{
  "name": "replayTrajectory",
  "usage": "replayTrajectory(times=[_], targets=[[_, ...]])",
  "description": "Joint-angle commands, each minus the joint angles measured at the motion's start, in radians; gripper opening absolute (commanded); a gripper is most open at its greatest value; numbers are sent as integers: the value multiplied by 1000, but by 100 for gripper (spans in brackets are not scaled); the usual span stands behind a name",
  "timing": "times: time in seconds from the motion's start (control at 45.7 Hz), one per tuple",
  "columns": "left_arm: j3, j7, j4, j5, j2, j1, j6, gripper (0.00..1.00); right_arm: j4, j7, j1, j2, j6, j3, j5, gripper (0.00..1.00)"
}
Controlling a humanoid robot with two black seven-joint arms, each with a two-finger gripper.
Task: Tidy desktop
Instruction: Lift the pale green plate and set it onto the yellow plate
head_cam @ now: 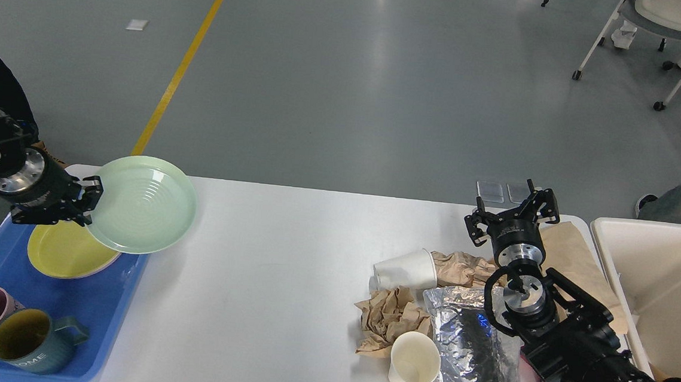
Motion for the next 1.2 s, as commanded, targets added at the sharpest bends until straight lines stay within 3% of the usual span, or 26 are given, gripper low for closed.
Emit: replayTrajectory(times=[0.0, 0.241, 0.547, 1.182], targets=[[-30, -1, 56, -1, 64, 25, 4, 0, 0, 0, 0, 0, 0, 0, 1, 100], [-110, 9, 212, 1, 66, 158, 9, 0, 0, 0, 0, 0, 0, 0, 0, 100], [-180, 107, 255, -1, 57, 256, 81, 0, 0, 0, 0, 0, 0, 0, 0, 100], [-216, 115, 257, -1, 18, 332, 113, 0, 0, 0, 0, 0, 0, 0, 0, 100]])
